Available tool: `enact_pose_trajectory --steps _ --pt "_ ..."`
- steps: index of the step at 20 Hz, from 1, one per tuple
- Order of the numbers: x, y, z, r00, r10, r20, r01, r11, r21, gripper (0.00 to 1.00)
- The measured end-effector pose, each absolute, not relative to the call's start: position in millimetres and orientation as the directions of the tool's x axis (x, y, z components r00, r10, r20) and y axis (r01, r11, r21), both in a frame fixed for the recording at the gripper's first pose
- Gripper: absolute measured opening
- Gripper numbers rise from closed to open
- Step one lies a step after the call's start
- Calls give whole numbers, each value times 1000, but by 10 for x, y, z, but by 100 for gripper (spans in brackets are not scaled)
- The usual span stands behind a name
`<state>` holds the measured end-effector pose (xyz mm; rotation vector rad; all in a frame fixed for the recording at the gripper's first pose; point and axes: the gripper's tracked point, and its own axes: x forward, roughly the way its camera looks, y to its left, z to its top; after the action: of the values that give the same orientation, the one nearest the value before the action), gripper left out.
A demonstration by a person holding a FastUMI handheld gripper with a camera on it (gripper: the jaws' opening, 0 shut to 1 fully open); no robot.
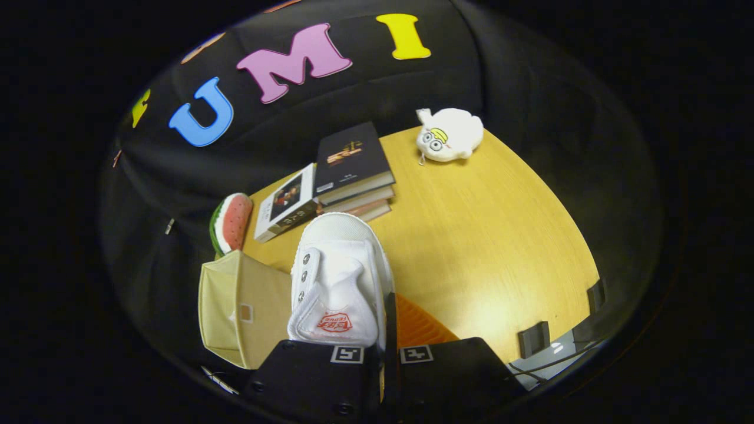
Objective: Open the storage box then place both shoes into the box .Put the left shoe in first, then the right shoe, with the right side of both shoes facing outward in a uniform manner.
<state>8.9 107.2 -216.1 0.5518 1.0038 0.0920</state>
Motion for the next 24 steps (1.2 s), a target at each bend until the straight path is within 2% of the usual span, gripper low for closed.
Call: enact_pose_trajectory --steps 5,11,19,23,24 --pt "186 1976 -1600 531 431 -730 82 831 551 8" --pt "235 2886 -1421 480 487 -730 50 815 577 8" --pt "214 3621 -1741 393 451 -801 71 854 515 8" --pt "197 3753 -1980 382 405 -831 51 888 457 8" --pt "204 3801 -1967 386 419 -822 41 882 469 24"
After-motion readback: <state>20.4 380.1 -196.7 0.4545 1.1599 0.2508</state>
